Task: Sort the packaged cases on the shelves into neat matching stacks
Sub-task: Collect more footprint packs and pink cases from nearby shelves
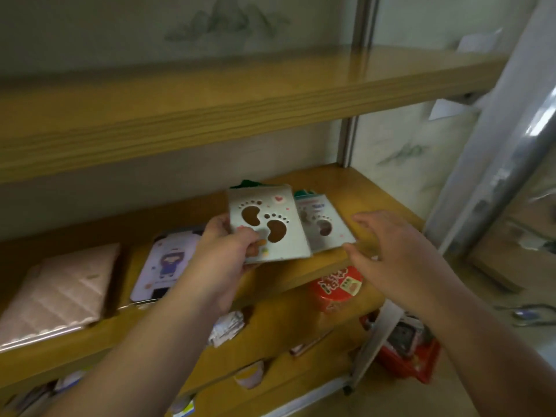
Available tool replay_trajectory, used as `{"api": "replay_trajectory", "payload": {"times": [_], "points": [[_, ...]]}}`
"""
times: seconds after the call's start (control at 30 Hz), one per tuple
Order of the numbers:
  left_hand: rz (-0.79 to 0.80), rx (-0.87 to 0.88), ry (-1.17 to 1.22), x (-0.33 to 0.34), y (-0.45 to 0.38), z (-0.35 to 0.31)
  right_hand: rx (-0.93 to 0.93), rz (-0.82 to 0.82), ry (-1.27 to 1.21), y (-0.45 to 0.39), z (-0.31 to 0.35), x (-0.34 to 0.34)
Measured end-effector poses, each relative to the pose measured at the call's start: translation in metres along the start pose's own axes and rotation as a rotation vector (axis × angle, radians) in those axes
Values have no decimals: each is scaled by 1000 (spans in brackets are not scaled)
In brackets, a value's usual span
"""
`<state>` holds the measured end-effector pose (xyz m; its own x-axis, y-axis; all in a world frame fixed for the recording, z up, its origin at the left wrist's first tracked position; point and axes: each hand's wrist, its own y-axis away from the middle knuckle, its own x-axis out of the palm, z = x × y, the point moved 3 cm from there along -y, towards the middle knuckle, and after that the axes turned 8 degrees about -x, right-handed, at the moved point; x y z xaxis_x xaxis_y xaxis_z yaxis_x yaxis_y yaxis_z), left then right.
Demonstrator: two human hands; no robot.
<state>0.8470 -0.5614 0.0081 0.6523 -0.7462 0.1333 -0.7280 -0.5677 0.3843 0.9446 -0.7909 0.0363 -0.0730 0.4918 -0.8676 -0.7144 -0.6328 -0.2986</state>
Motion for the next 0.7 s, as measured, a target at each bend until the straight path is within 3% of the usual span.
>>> {"api": "replay_trajectory", "payload": {"times": [0.27, 0.43, 0.57, 0.7], "points": [[-152, 38, -235, 81, -40, 10, -40, 36, -36, 9, -64, -20], [-283, 59, -653, 78, -40, 19, -72, 69, -91, 6, -76, -14], [-231, 59, -678, 75, -31, 23, -131, 57, -106, -5, -75, -8], [-312, 145, -852, 58, -15, 21, -186, 38, -155, -21, -68, 5]]}}
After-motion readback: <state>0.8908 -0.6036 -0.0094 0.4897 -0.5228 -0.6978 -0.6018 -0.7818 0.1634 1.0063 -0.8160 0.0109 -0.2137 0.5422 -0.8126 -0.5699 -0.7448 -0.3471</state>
